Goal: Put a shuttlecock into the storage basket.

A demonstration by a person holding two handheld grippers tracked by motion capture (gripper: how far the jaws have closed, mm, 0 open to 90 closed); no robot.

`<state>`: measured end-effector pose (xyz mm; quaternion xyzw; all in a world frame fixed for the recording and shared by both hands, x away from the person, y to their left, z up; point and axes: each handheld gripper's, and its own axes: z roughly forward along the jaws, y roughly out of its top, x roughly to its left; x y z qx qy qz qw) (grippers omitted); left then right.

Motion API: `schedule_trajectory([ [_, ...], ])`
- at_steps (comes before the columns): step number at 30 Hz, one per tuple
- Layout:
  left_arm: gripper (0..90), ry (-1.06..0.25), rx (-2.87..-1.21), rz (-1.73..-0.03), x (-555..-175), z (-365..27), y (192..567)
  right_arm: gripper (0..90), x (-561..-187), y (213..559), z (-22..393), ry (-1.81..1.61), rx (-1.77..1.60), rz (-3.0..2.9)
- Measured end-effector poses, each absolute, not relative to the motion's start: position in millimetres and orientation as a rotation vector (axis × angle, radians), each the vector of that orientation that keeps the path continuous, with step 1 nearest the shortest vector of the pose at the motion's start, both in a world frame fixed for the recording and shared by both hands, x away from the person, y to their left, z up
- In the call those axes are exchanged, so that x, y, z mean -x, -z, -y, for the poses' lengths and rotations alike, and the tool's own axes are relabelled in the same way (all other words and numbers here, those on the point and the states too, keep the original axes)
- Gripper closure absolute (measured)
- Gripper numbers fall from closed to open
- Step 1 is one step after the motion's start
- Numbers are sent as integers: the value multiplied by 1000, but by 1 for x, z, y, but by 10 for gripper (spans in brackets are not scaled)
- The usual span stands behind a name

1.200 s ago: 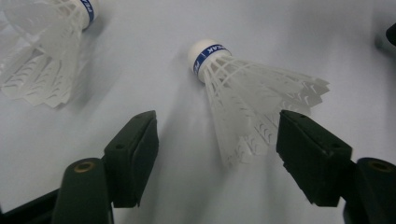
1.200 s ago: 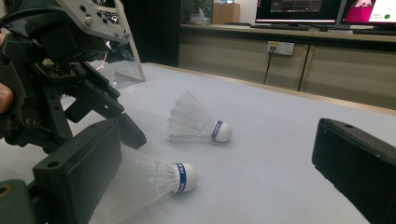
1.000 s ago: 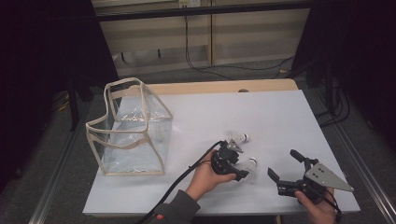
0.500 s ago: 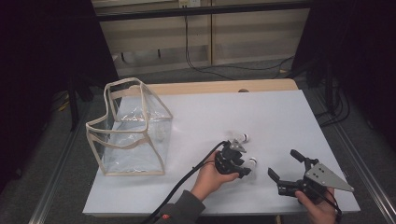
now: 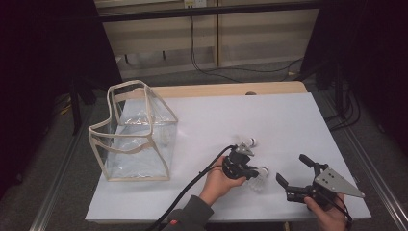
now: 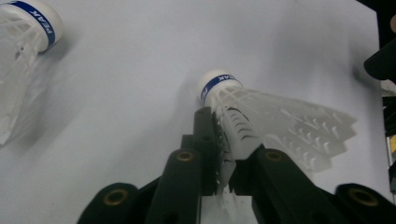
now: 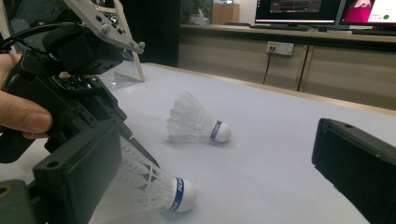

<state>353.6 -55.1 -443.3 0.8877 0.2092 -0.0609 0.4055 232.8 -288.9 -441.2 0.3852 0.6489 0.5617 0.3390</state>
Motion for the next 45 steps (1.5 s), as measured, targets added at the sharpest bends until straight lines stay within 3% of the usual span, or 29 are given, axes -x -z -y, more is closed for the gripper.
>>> schedule_trajectory([
  [45,886,219,-2266,-569,-360,16,403,14,-233,442,288,-1465,-1005,-1692],
])
